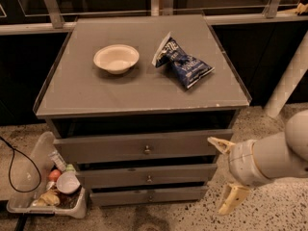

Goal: Open middle drawer

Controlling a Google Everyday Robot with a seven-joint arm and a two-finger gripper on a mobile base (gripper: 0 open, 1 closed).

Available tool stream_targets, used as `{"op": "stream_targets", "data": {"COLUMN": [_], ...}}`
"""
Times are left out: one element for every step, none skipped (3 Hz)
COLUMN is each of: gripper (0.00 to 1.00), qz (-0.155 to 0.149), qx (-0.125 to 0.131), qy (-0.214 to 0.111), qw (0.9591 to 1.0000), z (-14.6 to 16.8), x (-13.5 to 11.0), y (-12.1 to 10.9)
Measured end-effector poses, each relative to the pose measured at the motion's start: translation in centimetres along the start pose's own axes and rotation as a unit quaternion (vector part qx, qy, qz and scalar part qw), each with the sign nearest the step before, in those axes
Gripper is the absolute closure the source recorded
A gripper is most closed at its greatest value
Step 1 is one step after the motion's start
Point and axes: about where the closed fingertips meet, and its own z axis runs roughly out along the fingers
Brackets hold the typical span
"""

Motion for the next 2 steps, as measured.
{"op": "stream_targets", "data": {"gripper": [0.00, 0.00], "qz": [-0.002, 0.009], "qx": [0.035, 0.052], "qy": [0.005, 0.008], "qw": [0.9994, 0.9986], "z": [3.3, 5.9], "x": [2.1, 4.3], "y": [-1.1, -2.8]}}
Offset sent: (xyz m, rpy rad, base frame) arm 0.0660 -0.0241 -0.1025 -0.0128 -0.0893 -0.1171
